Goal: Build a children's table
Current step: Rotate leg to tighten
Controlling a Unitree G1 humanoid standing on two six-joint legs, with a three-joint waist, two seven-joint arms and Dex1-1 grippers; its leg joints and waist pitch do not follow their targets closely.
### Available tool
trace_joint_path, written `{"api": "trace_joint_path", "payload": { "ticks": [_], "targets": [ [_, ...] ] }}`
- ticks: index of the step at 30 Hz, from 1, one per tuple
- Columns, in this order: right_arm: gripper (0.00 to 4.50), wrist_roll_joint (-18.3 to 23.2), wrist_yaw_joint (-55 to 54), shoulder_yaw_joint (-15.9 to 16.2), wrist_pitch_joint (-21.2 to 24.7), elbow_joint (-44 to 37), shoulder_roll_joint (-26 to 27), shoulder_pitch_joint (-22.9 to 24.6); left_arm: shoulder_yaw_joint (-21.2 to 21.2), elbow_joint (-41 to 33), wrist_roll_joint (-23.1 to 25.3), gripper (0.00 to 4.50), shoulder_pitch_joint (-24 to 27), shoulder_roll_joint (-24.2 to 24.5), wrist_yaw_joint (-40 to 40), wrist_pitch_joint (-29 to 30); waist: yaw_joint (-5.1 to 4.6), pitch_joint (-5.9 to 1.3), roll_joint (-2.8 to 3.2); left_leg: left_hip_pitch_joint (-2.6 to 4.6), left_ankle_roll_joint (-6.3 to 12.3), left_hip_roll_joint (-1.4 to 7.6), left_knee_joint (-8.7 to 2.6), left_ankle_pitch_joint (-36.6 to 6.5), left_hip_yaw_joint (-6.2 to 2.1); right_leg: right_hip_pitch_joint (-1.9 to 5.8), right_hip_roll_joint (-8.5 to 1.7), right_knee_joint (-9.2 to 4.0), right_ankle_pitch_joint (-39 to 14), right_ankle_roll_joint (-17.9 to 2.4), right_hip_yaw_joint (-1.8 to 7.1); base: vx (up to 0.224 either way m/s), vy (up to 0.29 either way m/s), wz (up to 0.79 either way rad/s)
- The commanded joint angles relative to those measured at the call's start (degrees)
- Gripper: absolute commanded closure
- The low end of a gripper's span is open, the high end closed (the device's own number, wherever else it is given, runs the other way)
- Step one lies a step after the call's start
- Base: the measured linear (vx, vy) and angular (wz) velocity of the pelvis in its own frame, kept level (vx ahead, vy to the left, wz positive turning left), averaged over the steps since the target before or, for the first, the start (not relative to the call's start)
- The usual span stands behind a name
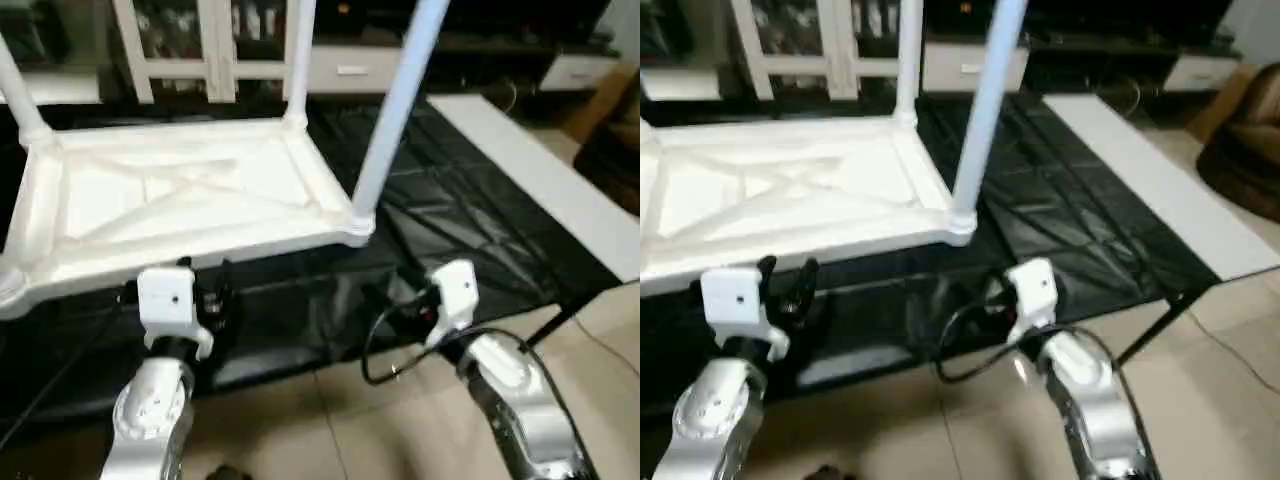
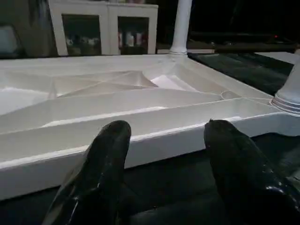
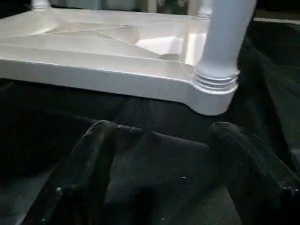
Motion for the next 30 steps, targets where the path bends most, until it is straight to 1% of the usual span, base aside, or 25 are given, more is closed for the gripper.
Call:
{"api": "trace_joint_path", "payload": {
  "ticks": [1,2,3,4,5,6,7,9,11,12,13,14,15,17,19,20,21,23,24,25,26,27,28,29,30],
  "targets": [
    [1.10,-0.38,-0.05,-0.34,-0.49,-0.19,-0.36,0.10,0.54,-0.99,-0.99,1.67,0.05,-0.48,0.31,2.43,-1.69,-2.88,2.30,6.46,20.20,8.90,-9.20,6.40,-11.70,-5.54,0.17,7.17,-8.75,-1.88,10.84,0.027,-0.168,0.55],
    [1.10,0.34,-0.70,-1.34,-0.43,-0.17,0.21,0.33,1.02,-0.53,-2.94,1.67,-0.54,-0.71,-0.15,3.02,-3.65,-2.80,1.71,5.97,25.49,7.54,-8.45,16.96,-12.47,-6.52,-0.38,7.99,-8.44,-1.08,13.19,0.001,-0.221,0.53],
    [1.10,1.46,-1.19,-2.61,-0.29,-0.31,0.73,0.51,0.84,-0.32,-2.55,1.67,-0.85,-0.15,-0.29,2.75,-0.92,-1.98,1.55,5.08,27.93,3.60,-7.04,28.34,-12.52,-6.80,-2.73,4.52,-2.69,-1.92,18.65,-0.051,-0.228,0.55],
    [1.10,1.86,-1.29,-2.95,-0.37,-0.37,0.77,0.56,0.67,-0.32,-2.16,1.67,-0.91,0.15,-0.42,2.76,-0.40,-2.16,-1.36,-0.45,22.12,-3.72,-5.04,22.32,-8.59,-2.23,-7.25,-1.05,9.65,2.43,21.67,-0.051,-0.228,0.55],
    [1.10,1.86,-1.29,-2.95,-0.37,-0.37,0.77,0.56,0.67,-0.32,-2.16,1.67,-0.91,0.15,-0.42,2.76,1.02,-2.05,-2.27,-3.24,20.79,-5.49,-1.09,15.02,-6.28,0.18,-11.66,-4.08,13.83,8.41,21.98,-0.100,-0.190,0.56],
    [1.10,1.90,-1.33,-2.93,-0.42,-0.34,0.72,0.47,0.63,-0.30,-1.87,1.67,-1.04,0.41,-0.49,2.99,2.40,-2.85,-2.47,-4.36,11.64,-4.29,4.50,1.09,-4.91,0.36,-18.04,-6.23,18.07,21.26,21.94,-0.108,-0.104,0.37],
    [1.10,1.63,-1.50,-2.75,-0.58,-0.34,0.60,0.39,0.50,-0.09,-1.37,1.67,-1.22,0.64,-0.49,2.50,1.88,-2.68,-3.58,-4.88,4.84,-4.34,6.46,-5.06,-3.89,-0.20,-18.34,-5.90,24.28,26.41,19.51,-0.108,-0.104,0.37],
    [1.10,0.59,-1.39,-2.05,-1.36,-0.27,0.37,0.27,0.31,0.44,0.25,1.67,-1.68,0.43,0.21,2.19,2.81,-2.65,-3.49,-1.57,-0.47,-4.10,5.03,-5.83,-1.61,1.81,-17.40,-6.83,19.11,18.70,14.01,-0.079,0.003,0.25],
    [1.10,0.37,-1.28,-1.87,-1.63,-0.18,0.46,0.18,-0.06,0.74,1.92,1.67,-1.88,0.83,1.02,1.59,3.11,-2.43,-2.83,-1.20,0.72,-2.62,3.05,-5.64,-1.78,3.44,-18.36,-8.06,11.09,12.22,13.17,-0.052,0.072,0.39],
    [1.10,-0.06,-1.24,-1.60,-1.93,-0.05,0.61,0.00,-0.68,1.05,3.62,1.67,-2.08,1.47,1.64,2.30,3.33,-2.47,-1.77,-1.52,5.19,-0.69,-0.53,-3.26,-2.32,5.92,-17.27,-8.77,4.91,3.17,12.94,-0.004,0.159,0.66],
    [1.10,-0.38,-1.39,-1.45,-2.17,0.07,0.82,-0.18,-1.33,1.04,5.33,1.67,-2.17,2.31,2.08,2.01,2.58,-2.41,1.49,0.92,10.50,-0.10,-6.75,5.33,-3.18,7.00,-9.68,-6.39,0.32,-3.34,8.34,-0.004,0.159,0.66],
    [1.10,-0.60,-1.54,-1.36,-2.31,0.23,1.02,-0.42,-1.68,1.08,6.06,1.67,-2.27,2.78,2.20,1.72,1.21,-2.46,3.33,5.84,12.64,-1.16,-8.93,9.70,-4.38,3.73,-2.11,-2.34,-0.66,-3.74,6.27,-0.010,0.188,0.74],
    [1.10,-0.75,-1.72,-1.28,-2.47,0.44,1.29,-0.65,-1.52,1.01,6.20,1.67,-2.23,2.80,2.57,1.66,-0.66,-3.00,4.37,8.32,21.96,1.38,-7.97,23.06,-10.07,-2.80,2.24,5.35,-0.71,-3.06,10.30,-0.013,0.133,0.65],
    [1.10,-0.70,-1.79,-1.34,-2.70,0.75,1.73,-0.85,-0.81,0.98,5.59,1.67,-2.15,2.48,3.11,1.78,0.62,-3.52,4.79,8.81,18.29,4.67,-7.90,49.35,-16.13,-6.23,1.52,8.87,-6.75,-1.91,13.35,-0.012,0.100,0.60],
    [1.10,-0.39,-1.70,-1.58,-3.22,1.08,2.20,-1.00,0.17,0.95,3.66,1.67,-2.11,1.91,3.05,2.44,1.94,-3.39,5.24,6.22,7.39,3.41,-8.47,47.29,-16.13,-7.01,1.84,10.62,-8.09,-0.17,14.92,-0.053,0.056,0.62],
    [1.10,1.29,-2.24,-2.96,-2.92,1.31,3.12,-1.01,2.27,0.32,0.15,1.67,-1.64,0.81,2.85,4.09,2.43,-2.72,4.94,4.73,-1.30,5.63,-10.55,22.84,-13.07,-6.88,1.21,9.77,-5.15,1.31,16.98,-0.079,0.029,0.64],
    [1.10,2.65,-2.68,-4.04,-2.28,1.38,3.70,-0.96,3.44,-0.18,-1.49,1.67,-1.25,0.29,2.86,4.71,3.57,-1.69,3.76,2.76,2.25,5.63,-12.76,1.67,-10.71,-5.76,1.16,9.77,-2.94,2.71,18.12,-0.099,-0.054,0.59],
    [1.10,3.33,-2.70,-4.85,-2.59,1.47,3.71,-0.67,5.29,-0.63,-2.82,1.67,-0.59,0.08,2.90,5.65,4.80,-1.85,3.41,4.72,7.45,8.27,-13.11,-12.93,-3.42,-7.61,-0.20,7.71,-0.76,3.04,19.86,-0.089,-0.101,0.49],
    [1.10,3.66,-2.41,-5.17,-2.70,1.44,3.51,-0.31,6.06,-0.76,-2.45,1.67,-0.35,0.34,2.86,5.08,7.50,-1.19,-0.87,5.89,1.25,-3.03,3.06,-19.10,6.32,-12.94,-3.21,-7.61,-33.65,11.09,29.87,-0.026,-0.179,0.02],
    [1.10,3.66,-2.41,-5.17,-2.70,1.44,3.51,-0.31,6.06,-0.76,-2.45,1.67,-0.35,0.34,2.86,5.08,7.50,-1.19,-0.87,5.89,1.25,-3.03,3.06,-19.10,6.32,-12.94,-3.21,-7.61,-33.65,11.09,29.87,-0.026,-0.179,0.02],
    [1.10,2.80,-2.81,-5.18,-3.65,1.55,3.34,-0.21,5.44,-1.02,0.32,1.67,-0.38,1.40,3.60,5.37,9.67,-2.27,-2.15,1.21,0.90,-2.83,3.57,-11.50,2.65,-5.72,-5.91,-6.30,-45.83,15.58,38.10,0.037,-0.086,-0.41],
    [1.10,1.50,-3.67,-5.12,-4.41,1.63,3.18,-0.18,4.55,-0.93,2.90,1.67,-0.60,2.62,4.09,5.40,12.81,-2.05,-3.16,2.27,0.01,-5.73,4.32,-9.79,1.97,-5.04,-1.29,-5.73,-30.94,17.88,42.42,0.021,-0.010,-0.30],
    [1.10,-0.21,-5.07,-5.00,-5.57,1.76,2.99,-0.17,3.27,-0.02,4.37,1.67,-1.50,3.82,3.47,4.84,12.17,-1.43,-3.44,-0.27,3.45,-6.07,3.78,-7.98,-0.70,-2.68,-2.70,-3.74,-16.25,14.31,41.00,0.021,-0.010,-0.30],
    [1.10,-0.27,-5.12,-5.00,-5.63,1.76,2.98,-0.17,3.22,0.03,4.40,1.67,-1.54,3.85,3.43,4.82,12.48,-2.26,-2.45,1.29,3.44,-5.91,2.21,-3.77,-1.99,-3.10,-1.56,-3.29,-4.07,11.35,39.80,-0.063,0.027,0.20],
    [1.10,-0.11,-6.75,-6.06,-6.76,1.92,3.63,0.22,1.58,2.47,3.79,1.67,-3.58,4.34,1.54,4.07,10.19,-3.22,1.80,5.78,0.68,-2.40,-6.61,3.08,-3.79,-4.18,4.92,-0.20,17.93,4.58,32.51,-0.074,0.111,0.23]
  ]
}}
